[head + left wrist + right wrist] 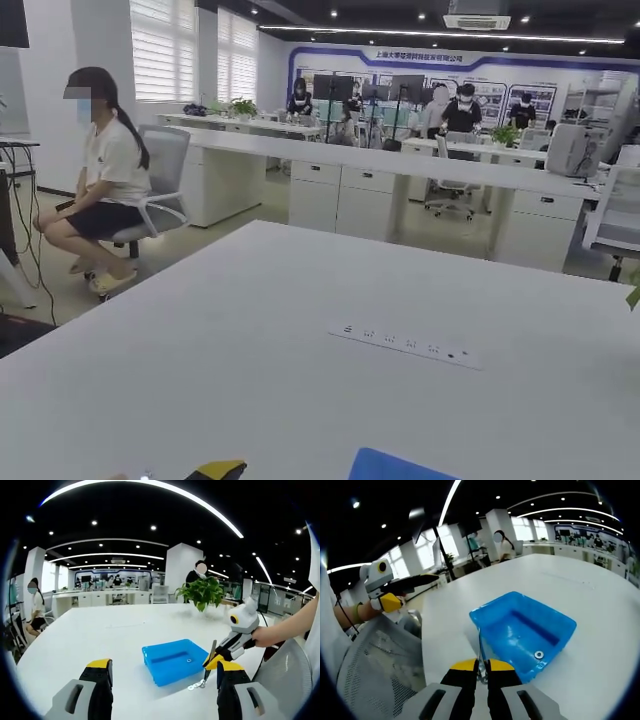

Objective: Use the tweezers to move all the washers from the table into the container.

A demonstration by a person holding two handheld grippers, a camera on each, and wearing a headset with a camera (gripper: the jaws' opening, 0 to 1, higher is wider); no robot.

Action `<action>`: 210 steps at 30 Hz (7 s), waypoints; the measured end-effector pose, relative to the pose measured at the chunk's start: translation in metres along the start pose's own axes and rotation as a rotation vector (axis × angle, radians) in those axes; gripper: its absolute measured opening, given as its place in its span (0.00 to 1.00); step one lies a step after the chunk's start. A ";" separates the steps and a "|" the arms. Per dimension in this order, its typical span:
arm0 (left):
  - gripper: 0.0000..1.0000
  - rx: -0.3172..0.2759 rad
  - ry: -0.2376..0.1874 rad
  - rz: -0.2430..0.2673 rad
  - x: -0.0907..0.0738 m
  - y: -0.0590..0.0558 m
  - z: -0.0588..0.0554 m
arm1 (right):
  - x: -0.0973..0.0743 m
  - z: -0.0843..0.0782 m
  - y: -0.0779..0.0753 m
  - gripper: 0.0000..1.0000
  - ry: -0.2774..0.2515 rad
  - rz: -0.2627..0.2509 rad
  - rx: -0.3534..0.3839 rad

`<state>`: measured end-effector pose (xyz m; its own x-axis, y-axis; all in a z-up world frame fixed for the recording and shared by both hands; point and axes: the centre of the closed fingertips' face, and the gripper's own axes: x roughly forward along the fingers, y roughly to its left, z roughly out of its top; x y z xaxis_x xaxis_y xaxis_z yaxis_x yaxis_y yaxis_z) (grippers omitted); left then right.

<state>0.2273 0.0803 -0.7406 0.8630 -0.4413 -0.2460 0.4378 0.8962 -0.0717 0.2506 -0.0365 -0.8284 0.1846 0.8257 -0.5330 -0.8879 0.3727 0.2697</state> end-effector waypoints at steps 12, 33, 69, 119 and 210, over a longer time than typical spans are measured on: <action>0.87 0.001 0.005 0.001 0.000 0.000 -0.001 | 0.001 -0.002 0.007 0.04 0.023 0.021 -0.062; 0.86 0.015 0.010 -0.003 0.001 -0.001 -0.001 | 0.002 -0.004 0.021 0.04 0.045 0.025 -0.146; 0.86 0.000 0.002 0.003 0.000 0.002 -0.001 | -0.029 0.020 0.006 0.03 -0.100 -0.080 0.171; 0.86 -0.023 -0.009 -0.006 0.000 0.002 0.000 | 0.005 0.054 -0.090 0.03 -0.078 -0.207 0.198; 0.83 -0.012 0.024 -0.018 0.001 0.001 -0.006 | 0.011 0.008 0.012 0.04 -0.016 -0.011 0.141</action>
<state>0.2267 0.0806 -0.7470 0.8483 -0.4566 -0.2680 0.4504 0.8885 -0.0879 0.2456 -0.0195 -0.8252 0.2016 0.8274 -0.5242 -0.8180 0.4366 0.3746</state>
